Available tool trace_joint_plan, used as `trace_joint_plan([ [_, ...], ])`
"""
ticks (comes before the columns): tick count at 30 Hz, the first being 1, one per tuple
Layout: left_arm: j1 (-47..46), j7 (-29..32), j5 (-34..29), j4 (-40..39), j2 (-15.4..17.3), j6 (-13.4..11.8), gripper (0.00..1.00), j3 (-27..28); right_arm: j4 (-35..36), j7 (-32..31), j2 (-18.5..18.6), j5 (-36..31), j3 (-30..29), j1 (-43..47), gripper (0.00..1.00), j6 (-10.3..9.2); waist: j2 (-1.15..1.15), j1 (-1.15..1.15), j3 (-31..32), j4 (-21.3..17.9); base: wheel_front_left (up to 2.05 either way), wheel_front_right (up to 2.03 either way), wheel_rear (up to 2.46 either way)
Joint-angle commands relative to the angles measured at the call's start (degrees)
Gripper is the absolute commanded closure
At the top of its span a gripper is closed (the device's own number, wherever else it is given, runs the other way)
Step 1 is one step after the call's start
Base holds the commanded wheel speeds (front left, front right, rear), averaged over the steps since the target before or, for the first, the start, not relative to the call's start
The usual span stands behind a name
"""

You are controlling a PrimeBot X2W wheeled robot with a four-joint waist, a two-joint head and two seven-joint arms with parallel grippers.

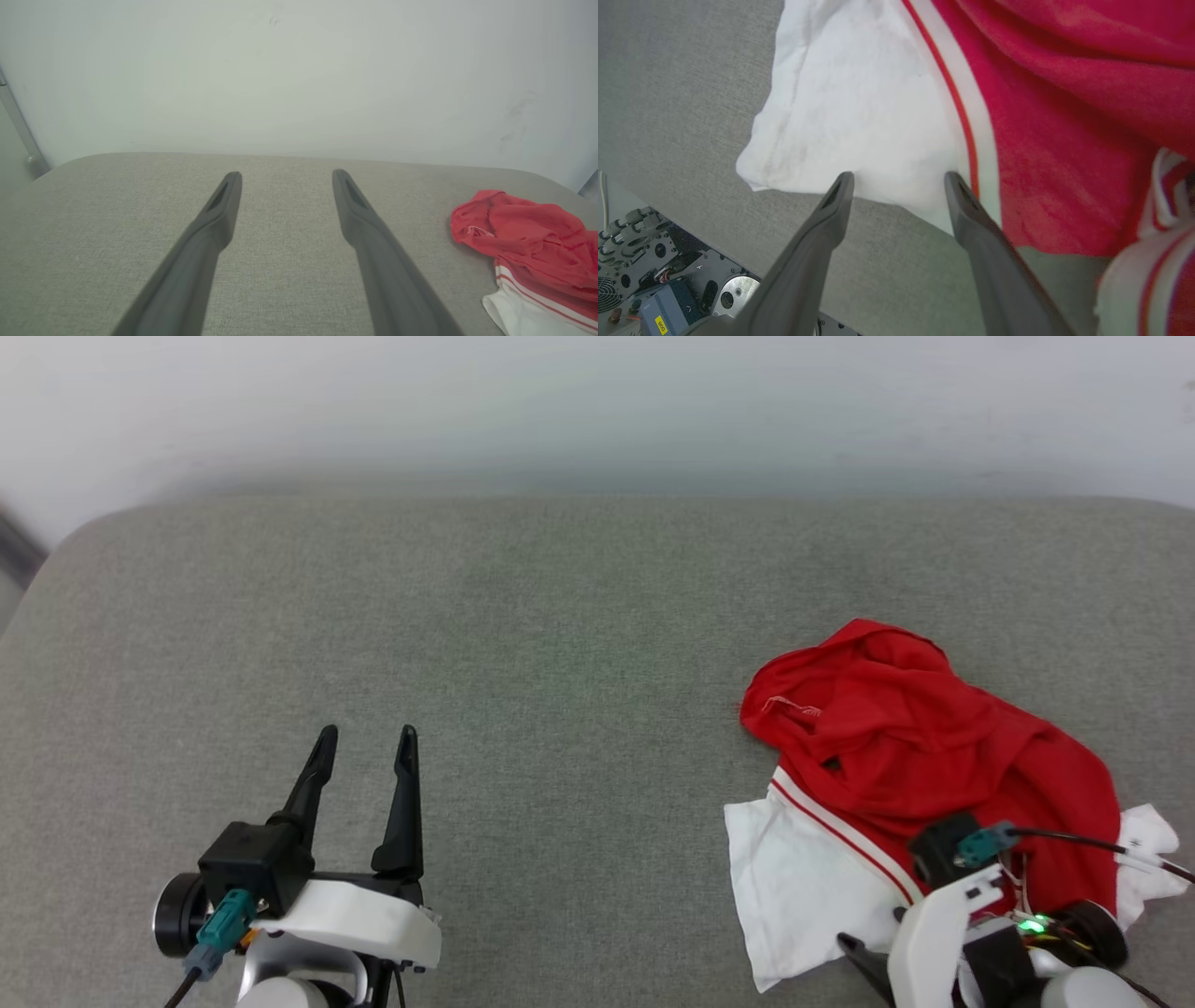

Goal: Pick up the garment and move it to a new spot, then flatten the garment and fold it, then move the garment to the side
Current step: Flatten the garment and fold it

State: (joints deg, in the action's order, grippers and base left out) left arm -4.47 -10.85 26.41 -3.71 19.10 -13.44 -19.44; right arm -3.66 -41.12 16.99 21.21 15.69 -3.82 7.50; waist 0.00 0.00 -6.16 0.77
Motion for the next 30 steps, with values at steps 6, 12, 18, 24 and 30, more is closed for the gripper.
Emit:
trace_joint_plan([
  [6, -2.2, -0.6, -0.2, 1.0, -0.1, 0.9, 0.0, -0.4, -7.5, 1.1, 0.7, 2.9, 6.3, -4.4, 0.0, -0.02, 0.0, 0.0, -2.5, 2.3, 0.0, 0.0, 0.0],
  [12, -2.9, -0.9, -0.2, 1.4, -0.4, 0.7, 0.0, -0.5, -14.7, 2.0, -0.5, 5.4, 12.3, -6.9, 1.0, 0.06, 0.0, 0.0, -2.9, 2.9, 0.0, 0.0, 0.0],
  [18, -2.3, -1.0, 0.2, 1.7, -0.7, 0.3, 0.0, -0.6, -14.5, 8.4, -2.1, 6.9, 14.7, -12.0, 1.0, 0.06, 0.0, 0.0, -2.4, 2.7, 0.0, 0.0, 0.0],
  [24, -2.9, -1.0, 0.3, 1.9, -0.6, 0.5, 0.0, -1.0, -15.2, 14.0, -6.9, 8.1, 17.0, -17.5, 1.0, 0.04, 0.0, 0.0, -2.1, 2.5, 0.0, 0.0, 0.0],
  [30, -3.8, -1.0, 0.2, 2.3, -0.8, 1.2, 0.0, -1.8, -18.3, 18.4, -12.3, 10.9, 22.6, -23.9, 1.0, -0.01, 0.0, 0.0, -2.6, 3.8, 0.0, 0.0, 0.0],
])
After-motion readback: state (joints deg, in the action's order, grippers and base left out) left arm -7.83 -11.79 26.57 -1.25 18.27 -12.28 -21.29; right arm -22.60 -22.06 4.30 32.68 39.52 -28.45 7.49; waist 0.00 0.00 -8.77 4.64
